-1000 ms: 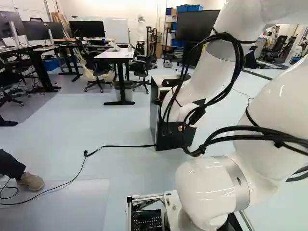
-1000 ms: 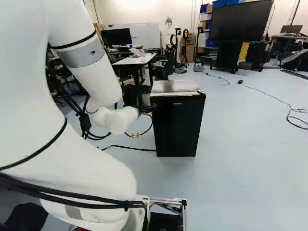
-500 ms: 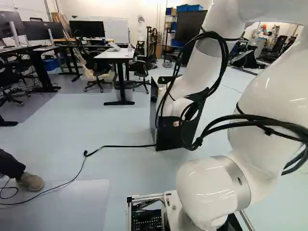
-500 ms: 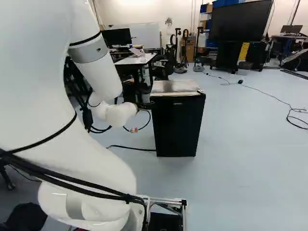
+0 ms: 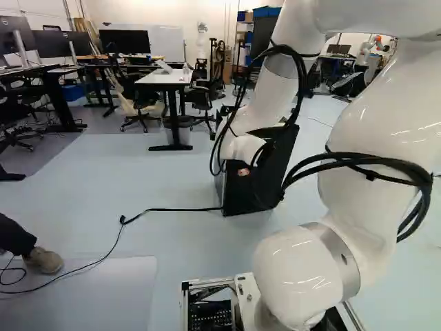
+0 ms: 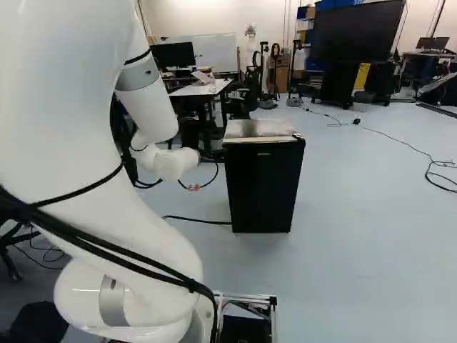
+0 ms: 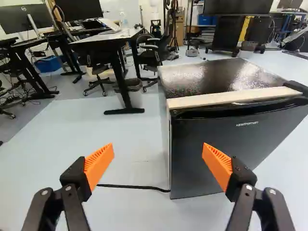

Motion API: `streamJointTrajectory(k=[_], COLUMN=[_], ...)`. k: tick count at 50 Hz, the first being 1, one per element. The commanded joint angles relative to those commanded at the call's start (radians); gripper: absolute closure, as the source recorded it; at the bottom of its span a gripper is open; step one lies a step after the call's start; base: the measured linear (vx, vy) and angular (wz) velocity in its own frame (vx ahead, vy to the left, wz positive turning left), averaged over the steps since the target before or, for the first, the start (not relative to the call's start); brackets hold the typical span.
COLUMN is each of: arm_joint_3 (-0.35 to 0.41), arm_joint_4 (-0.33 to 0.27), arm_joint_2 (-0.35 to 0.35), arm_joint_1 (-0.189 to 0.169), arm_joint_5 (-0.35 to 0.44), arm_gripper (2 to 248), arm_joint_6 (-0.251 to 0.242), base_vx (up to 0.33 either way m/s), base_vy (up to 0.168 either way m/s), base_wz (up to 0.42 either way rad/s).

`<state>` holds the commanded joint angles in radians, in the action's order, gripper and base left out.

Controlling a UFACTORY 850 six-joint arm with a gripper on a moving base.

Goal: Open the fridge door

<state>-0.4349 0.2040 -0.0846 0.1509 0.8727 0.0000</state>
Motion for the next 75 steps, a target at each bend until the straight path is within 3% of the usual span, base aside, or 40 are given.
streamJointTrajectory(k=[32, 75], arm_joint_3=[-0.051, -0.124], arm_joint_4=[0.194, 0.451], arm_joint_2=[-0.047, -0.209], arm_joint_1=[0.103, 0.238], arm_joint_5=[0.017, 0.164], arm_gripper=[3, 3], arm_joint_6=[0.0, 0.0], base_vx=[0.0, 0.0], base_vy=[0.0, 0.0], base_wz=[0.0, 0.0])
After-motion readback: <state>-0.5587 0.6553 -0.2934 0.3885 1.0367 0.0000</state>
